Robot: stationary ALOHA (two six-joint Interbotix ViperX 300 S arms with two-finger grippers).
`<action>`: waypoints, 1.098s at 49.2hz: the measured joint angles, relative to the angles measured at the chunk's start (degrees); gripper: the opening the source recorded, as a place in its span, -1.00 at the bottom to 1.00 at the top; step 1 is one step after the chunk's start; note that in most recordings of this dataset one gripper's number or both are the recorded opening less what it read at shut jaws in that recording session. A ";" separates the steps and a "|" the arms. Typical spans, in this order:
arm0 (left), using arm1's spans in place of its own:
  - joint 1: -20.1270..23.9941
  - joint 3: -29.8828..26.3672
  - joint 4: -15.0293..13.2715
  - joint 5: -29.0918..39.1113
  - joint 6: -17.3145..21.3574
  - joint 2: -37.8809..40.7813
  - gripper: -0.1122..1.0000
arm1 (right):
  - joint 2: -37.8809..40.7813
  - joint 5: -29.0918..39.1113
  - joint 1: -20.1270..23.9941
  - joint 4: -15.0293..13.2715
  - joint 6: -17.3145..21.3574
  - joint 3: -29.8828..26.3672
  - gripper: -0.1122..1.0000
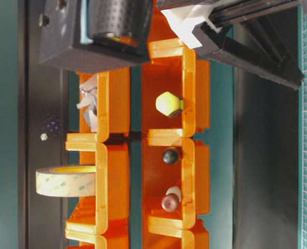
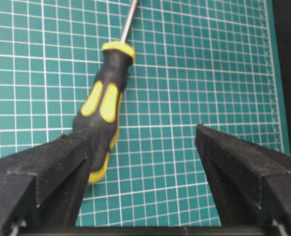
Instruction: Pick screwdriver from container rack with right arm.
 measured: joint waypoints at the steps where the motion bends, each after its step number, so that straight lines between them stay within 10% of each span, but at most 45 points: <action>1: 0.09 0.00 0.00 0.00 0.00 0.00 -0.80 | 0.00 0.00 0.00 0.00 0.09 0.00 0.57; 54: 0.00 0.00 0.00 4.31 -0.09 0.00 -0.80 | -12.74 12.22 2.81 0.70 0.35 7.47 0.57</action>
